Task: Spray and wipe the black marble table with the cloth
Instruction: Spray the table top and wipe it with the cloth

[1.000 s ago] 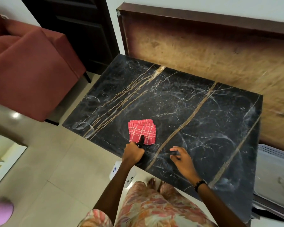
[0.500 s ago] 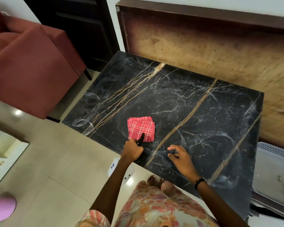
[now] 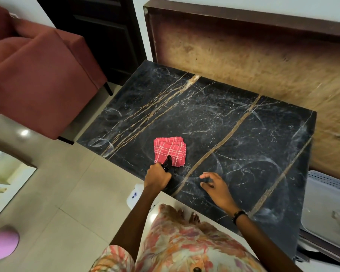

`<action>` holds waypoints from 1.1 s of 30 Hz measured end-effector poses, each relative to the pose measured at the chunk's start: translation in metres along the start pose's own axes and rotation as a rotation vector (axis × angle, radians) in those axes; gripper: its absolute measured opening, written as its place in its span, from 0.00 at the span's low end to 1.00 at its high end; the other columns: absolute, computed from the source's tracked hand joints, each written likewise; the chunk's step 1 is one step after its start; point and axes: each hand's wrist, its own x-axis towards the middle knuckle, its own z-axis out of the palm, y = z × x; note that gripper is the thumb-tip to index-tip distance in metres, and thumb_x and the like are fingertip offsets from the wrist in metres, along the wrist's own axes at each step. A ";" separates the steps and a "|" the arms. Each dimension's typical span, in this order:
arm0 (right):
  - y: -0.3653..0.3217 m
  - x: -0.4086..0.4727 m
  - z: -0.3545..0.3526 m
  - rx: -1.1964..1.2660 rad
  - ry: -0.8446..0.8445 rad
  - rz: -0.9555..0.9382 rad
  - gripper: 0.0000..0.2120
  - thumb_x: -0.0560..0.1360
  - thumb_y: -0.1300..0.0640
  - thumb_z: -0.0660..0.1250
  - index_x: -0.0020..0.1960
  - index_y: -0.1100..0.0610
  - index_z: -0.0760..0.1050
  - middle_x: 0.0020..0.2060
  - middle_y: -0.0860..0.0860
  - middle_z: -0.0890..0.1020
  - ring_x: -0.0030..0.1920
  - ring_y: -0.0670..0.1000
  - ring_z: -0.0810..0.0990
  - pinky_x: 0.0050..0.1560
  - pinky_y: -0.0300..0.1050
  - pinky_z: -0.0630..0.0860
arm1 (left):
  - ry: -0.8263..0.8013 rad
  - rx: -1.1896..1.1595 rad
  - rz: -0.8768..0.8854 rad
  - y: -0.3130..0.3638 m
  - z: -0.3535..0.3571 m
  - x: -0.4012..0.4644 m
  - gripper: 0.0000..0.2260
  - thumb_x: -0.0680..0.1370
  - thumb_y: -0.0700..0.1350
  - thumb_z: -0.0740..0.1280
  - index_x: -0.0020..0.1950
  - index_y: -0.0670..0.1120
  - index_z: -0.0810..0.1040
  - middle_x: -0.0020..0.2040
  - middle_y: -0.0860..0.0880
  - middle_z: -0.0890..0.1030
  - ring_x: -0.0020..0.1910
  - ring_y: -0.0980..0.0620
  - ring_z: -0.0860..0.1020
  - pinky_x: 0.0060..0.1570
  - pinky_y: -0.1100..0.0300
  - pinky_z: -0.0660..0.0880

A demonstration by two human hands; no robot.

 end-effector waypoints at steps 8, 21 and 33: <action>0.000 -0.003 0.009 -0.032 -0.008 0.012 0.08 0.76 0.65 0.67 0.54 0.58 0.77 0.56 0.48 0.73 0.51 0.40 0.76 0.48 0.24 0.72 | -0.111 0.059 0.052 -0.008 -0.005 -0.003 0.14 0.72 0.42 0.65 0.55 0.39 0.76 0.51 0.40 0.82 0.49 0.41 0.80 0.54 0.48 0.77; -0.038 0.019 0.055 0.046 0.184 0.069 0.10 0.75 0.68 0.66 0.51 0.55 0.76 0.55 0.53 0.75 0.51 0.50 0.78 0.46 0.28 0.75 | -0.239 0.189 0.122 -0.025 -0.034 0.043 0.11 0.73 0.43 0.65 0.53 0.40 0.76 0.53 0.40 0.81 0.52 0.41 0.79 0.54 0.51 0.75; -0.071 0.076 0.090 -0.022 0.344 0.243 0.19 0.74 0.61 0.69 0.63 0.63 0.70 0.59 0.57 0.73 0.60 0.55 0.73 0.58 0.45 0.71 | -0.285 0.204 0.245 -0.012 -0.057 0.076 0.13 0.73 0.48 0.66 0.54 0.43 0.77 0.54 0.42 0.80 0.53 0.40 0.79 0.55 0.48 0.75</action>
